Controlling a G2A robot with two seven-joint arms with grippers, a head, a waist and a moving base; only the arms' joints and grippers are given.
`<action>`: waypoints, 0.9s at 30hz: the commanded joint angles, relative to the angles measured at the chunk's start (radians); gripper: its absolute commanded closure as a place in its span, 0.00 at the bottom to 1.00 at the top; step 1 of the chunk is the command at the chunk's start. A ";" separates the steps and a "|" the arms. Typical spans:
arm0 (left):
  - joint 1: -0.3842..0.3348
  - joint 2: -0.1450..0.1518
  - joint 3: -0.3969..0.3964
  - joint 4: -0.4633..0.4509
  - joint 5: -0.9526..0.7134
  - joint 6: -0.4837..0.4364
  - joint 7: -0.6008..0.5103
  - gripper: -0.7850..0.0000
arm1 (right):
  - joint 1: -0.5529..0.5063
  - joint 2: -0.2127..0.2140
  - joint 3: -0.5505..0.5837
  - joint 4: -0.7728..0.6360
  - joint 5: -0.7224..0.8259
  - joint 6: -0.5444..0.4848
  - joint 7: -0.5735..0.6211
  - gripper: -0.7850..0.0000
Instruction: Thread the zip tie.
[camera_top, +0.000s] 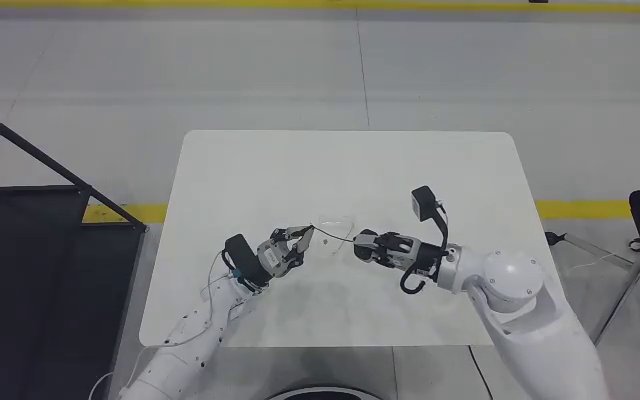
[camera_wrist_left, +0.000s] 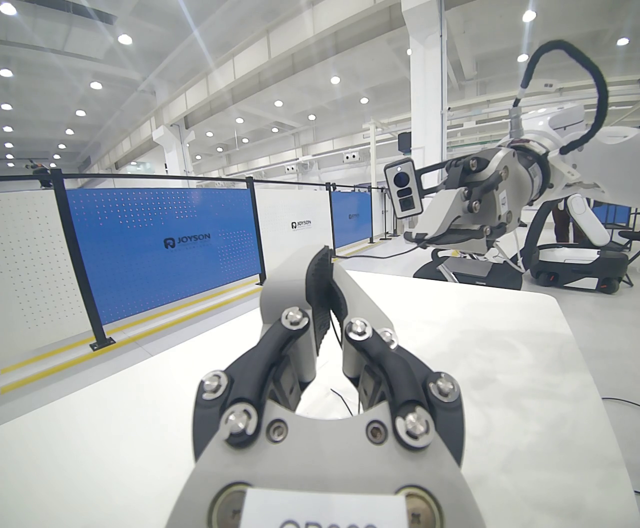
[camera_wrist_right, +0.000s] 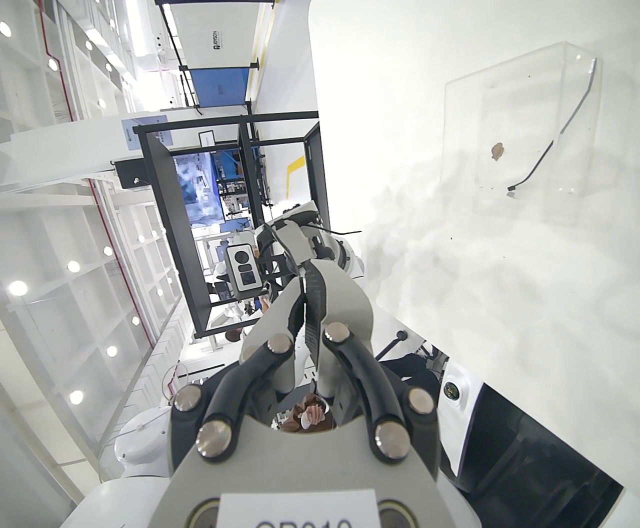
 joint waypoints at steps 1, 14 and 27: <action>0.000 0.000 0.000 0.000 0.000 0.000 0.000 1.00 | 0.001 0.000 -0.001 0.000 0.002 -0.001 0.000 1.00; 0.000 0.000 0.000 0.000 0.000 0.000 0.000 1.00 | 0.007 -0.005 -0.013 0.015 0.038 -0.037 -0.010 1.00; 0.059 -0.007 -0.026 -0.089 -0.012 0.231 -0.014 1.00 | -0.044 0.010 0.033 -0.029 -0.022 -0.016 0.004 1.00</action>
